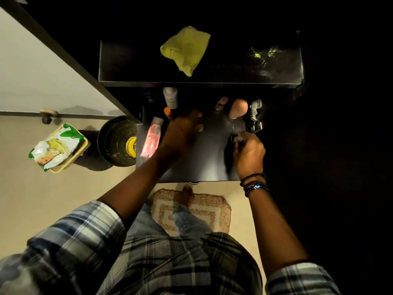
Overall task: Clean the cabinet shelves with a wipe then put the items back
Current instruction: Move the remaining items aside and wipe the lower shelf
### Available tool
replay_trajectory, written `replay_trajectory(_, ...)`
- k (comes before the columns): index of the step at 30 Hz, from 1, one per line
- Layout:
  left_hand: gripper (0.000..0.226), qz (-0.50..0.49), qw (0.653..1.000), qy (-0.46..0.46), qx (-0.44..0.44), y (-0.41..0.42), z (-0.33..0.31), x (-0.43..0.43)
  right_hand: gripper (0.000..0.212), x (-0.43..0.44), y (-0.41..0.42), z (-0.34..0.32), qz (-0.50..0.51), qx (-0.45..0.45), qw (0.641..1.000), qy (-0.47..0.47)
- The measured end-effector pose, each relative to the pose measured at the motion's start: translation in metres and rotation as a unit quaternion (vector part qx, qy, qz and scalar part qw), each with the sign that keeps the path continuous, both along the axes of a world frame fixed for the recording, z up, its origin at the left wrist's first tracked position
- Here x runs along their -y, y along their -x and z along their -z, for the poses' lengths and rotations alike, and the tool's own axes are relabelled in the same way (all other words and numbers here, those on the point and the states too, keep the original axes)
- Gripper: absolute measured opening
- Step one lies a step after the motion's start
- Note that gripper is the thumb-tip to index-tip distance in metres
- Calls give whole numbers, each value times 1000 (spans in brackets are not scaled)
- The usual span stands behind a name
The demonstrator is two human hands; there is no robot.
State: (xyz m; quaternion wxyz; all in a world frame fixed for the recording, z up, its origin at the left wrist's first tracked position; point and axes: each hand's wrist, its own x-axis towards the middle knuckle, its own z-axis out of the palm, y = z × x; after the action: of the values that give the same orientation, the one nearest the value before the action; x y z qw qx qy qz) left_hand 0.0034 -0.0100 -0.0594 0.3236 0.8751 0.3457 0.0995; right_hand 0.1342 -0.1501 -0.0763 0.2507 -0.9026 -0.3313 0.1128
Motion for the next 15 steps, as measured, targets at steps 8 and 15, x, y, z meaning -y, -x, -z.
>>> replay_trajectory(8, 27, 84, 996, 4, 11, -68, 6, 24, 21, -1, -13, -3, 8, 13, 999, 35)
replay_trajectory(15, 18, 124, 992, 0, 0, -80, 20, 31, 19, -1, -15, -4, 6, 6, 999, 51)
